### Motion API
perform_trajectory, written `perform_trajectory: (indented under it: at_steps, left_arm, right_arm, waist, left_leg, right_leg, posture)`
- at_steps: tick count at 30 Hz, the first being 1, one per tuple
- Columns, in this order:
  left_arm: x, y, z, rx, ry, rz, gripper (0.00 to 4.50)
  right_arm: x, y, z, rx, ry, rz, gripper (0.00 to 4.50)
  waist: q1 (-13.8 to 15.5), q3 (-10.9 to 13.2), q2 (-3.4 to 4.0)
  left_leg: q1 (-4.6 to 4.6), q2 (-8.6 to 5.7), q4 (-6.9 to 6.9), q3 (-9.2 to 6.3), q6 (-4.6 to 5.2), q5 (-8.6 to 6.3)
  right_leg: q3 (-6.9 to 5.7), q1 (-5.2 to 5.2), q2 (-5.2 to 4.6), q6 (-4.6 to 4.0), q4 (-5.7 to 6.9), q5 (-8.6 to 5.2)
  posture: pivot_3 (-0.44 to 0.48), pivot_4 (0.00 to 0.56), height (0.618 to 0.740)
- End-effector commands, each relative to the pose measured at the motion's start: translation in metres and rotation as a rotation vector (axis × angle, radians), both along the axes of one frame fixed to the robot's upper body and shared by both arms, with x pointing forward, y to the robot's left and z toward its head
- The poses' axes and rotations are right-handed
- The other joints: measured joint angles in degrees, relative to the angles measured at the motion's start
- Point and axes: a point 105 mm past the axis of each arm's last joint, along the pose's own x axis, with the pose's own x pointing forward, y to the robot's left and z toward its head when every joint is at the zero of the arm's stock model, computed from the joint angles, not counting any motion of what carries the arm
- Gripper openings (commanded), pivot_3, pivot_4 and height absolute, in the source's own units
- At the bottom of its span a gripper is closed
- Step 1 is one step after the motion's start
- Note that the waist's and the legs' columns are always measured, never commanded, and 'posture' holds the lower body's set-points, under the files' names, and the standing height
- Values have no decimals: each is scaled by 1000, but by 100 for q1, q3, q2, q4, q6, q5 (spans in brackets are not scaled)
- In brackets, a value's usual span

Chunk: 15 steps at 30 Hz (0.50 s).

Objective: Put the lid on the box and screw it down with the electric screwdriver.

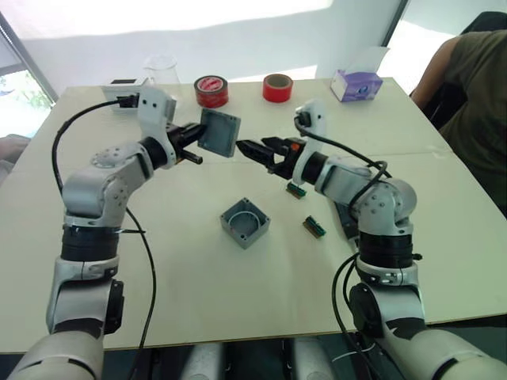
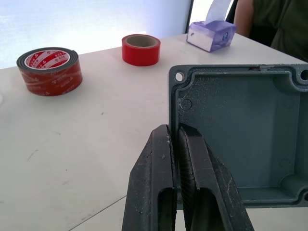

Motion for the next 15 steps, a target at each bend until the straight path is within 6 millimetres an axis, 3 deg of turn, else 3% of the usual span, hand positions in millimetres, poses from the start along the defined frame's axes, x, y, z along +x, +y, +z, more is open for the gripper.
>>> perform_trajectory:
  at_steps: [1, 10, 13, 15]
  left_arm:
    - [-6, -5, 19, 9, -91, -22, 42]
    - [-11, -21, 18, -18, -88, -91, 42]
    - [-12, -23, 15, -3, -84, -94, 0]
    - [-13, -21, 15, -11, -83, -87, 0]
  right_arm:
    - [-6, 7, 14, 39, -37, 34, 4500]
    - [-4, 9, 13, 59, -13, 12, 4500]
    - [-3, 8, 13, 61, -16, -1, 3802]
    - [-4, 8, 13, 66, -18, -5, 3095]
  waist:
    - [4, 0, 0]
    - [8, 0, 0]
    - [4, 0, 0]
    - [2, 0, 0]
  left_leg:
    - [0, 0, 0, 0, 0, 0]
    - [0, 0, 1, -1, 1, 0]
    - [0, 1, 1, -1, 0, 0]
    - [0, 1, 1, -1, 0, 0]
  right_leg:
    - [0, 0, 0, 0, 0, 0]
    - [0, 0, 0, 0, 1, 0]
    - [0, 0, 0, 0, 1, 0]
    - [0, 0, 0, 0, 1, 0]
  posture:
    - [0, 150, 740]
    - [0, 150, 740]
    - [0, 150, 740]
    - [0, 150, 740]
